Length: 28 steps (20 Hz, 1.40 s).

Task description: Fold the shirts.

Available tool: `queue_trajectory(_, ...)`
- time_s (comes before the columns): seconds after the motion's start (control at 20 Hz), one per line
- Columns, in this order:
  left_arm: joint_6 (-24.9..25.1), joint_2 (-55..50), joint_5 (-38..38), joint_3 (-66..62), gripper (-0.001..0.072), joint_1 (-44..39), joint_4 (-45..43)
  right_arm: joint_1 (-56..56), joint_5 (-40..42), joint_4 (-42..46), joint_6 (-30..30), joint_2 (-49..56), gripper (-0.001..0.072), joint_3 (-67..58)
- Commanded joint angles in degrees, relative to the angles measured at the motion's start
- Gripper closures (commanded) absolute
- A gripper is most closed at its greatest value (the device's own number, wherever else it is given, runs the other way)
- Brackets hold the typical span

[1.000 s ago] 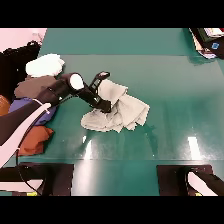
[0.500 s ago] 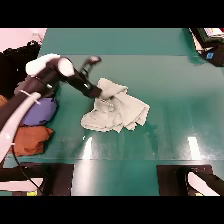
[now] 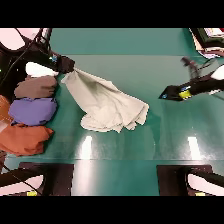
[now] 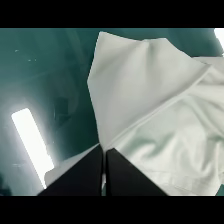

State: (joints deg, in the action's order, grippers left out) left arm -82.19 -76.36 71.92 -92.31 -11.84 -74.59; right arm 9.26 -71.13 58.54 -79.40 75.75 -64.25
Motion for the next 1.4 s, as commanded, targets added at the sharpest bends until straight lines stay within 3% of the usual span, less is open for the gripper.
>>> queue_trajectory(0.0, 0.11, 0.46, 0.63, -0.46, 0.0685, 0.70, -0.42, 3.82, 7.69, -3.41, 0.02, 7.87, 0.0272, 3.63)
queue_trajectory(0.2, 0.13, 0.46, 0.55, -0.46, 0.0685, 0.70, -0.44, 6.54, 8.24, -3.39, 0.02, 14.29, 0.0283, 0.02)
queue_trajectory(0.25, 0.13, 0.46, 0.57, -0.46, 0.0685, 0.70, -0.44, 6.69, 8.09, -3.37, 0.02, 15.50, 0.0322, -1.01)
queue_trajectory(0.35, 0.13, 0.46, 0.57, -0.46, 0.0685, 0.70, -0.44, 6.82, 7.82, -3.41, 0.79, 17.14, 0.0601, -3.02)
queue_trajectory(0.4, 0.13, 0.46, 0.57, -0.46, 0.0685, 0.70, -0.44, 6.82, 8.04, -3.43, 1.88, 17.29, 0.0696, -3.96)
queue_trajectory(0.65, 0.09, 3.82, 0.68, -4.66, 0.0685, 0.70, -6.05, 3.87, 3.37, -3.02, 2.47, 13.40, 0.0698, -16.90)
queue_trajectory(1.0, 0.11, 14.47, 0.76, -26.23, 0.0685, 0.70, -9.49, -5.66, 1.11, -3.06, 2.47, -5.44, 0.0698, -40.37)
queue_trajectory(1.35, -1.05, 29.29, -9.44, -27.76, 0.0685, 0.70, -8.87, -14.84, 3.15, -2.99, 2.47, -20.79, 0.0698, -55.21)
